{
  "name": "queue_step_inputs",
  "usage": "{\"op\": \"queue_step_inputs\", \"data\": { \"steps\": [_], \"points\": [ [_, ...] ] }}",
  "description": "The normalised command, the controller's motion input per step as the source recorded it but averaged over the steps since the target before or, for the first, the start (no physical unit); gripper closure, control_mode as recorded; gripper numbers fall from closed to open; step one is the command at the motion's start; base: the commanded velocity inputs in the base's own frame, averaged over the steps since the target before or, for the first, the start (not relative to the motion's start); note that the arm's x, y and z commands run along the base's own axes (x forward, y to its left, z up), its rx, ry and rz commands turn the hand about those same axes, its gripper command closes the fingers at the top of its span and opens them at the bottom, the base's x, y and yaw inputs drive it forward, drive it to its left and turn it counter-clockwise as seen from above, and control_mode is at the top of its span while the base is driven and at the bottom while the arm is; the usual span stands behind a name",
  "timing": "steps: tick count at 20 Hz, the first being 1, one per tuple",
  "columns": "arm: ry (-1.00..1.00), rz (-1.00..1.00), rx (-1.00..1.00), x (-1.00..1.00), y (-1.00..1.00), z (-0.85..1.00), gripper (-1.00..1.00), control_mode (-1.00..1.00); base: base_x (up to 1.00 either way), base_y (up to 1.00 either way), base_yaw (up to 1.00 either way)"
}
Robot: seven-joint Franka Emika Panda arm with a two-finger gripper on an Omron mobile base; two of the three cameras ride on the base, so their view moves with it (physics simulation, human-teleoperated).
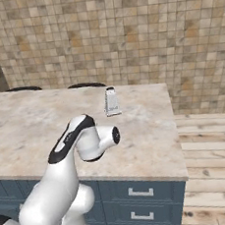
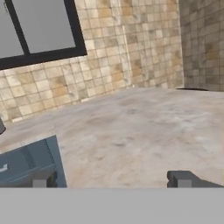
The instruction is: Pick the candle and candle from the dining table and place them in the open cabinet. Close the cabinet after placing the objects.
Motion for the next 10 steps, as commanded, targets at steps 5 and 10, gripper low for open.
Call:
{"op": "queue_step_inputs", "data": {
  "steps": [5, 10],
  "points": [
    [0.00, -0.09, 0.00, 0.27, 0.00, 0.00, -1.00, -1.00, 0.00, 0.00, 0.00],
    [0.00, -0.05, 0.00, 0.19, 0.00, 0.00, -1.00, -1.00, 0.00, 0.00, 0.00]
  ]
}}
